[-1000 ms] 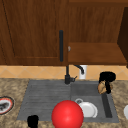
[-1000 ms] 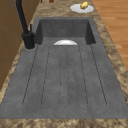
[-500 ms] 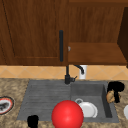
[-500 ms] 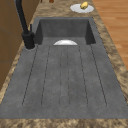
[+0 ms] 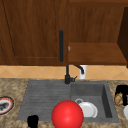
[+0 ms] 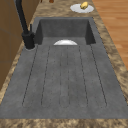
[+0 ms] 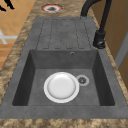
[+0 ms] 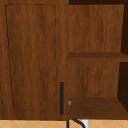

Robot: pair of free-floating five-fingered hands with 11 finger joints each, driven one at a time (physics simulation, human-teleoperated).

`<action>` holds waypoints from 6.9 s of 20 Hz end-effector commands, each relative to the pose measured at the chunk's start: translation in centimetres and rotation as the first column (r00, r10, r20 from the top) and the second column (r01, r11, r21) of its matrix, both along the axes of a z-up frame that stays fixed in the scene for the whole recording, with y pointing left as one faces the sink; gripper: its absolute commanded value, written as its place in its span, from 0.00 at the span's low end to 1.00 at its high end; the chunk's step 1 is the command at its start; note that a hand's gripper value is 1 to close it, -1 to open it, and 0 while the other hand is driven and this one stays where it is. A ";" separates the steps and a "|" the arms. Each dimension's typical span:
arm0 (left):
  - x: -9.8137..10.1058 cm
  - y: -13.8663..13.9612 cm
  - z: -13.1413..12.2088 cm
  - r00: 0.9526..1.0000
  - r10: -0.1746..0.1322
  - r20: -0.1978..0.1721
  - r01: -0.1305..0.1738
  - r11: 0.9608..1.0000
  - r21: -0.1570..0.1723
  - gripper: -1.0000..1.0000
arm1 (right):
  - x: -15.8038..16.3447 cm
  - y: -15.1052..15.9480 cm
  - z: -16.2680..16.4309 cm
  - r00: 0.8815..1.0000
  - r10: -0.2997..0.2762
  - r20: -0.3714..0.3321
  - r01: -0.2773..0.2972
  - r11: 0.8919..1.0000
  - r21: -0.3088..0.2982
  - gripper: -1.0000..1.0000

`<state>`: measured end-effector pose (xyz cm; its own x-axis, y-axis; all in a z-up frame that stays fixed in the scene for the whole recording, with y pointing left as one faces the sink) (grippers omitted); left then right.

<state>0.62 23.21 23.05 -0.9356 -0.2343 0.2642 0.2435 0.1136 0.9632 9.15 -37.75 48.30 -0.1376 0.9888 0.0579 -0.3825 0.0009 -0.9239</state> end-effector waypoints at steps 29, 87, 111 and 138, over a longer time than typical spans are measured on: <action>0.0 0.0 0.0 1.000 0.000 0.000 0.000 1.000 0.000 0.50 | 14.6 -18.8 -22.4 0.991 -0.005 0.137 -0.004 0.998 0.070 1.00; 0.0 0.0 0.0 1.000 0.000 0.000 0.000 1.000 0.000 0.50 | 25.5 -34.6 -35.3 0.987 -0.011 0.162 -0.044 0.943 0.331 0.00; 0.0 0.0 0.0 1.000 0.000 0.000 0.000 1.000 0.000 0.50 | 24.5 -39.1 -24.1 1.000 0.003 -0.028 0.004 0.967 0.256 0.00; 0.0 0.0 0.0 1.000 0.000 0.000 0.000 1.000 0.000 0.50 | 18.9 -42.4 -11.9 0.980 -0.080 -0.180 0.098 0.991 0.095 0.00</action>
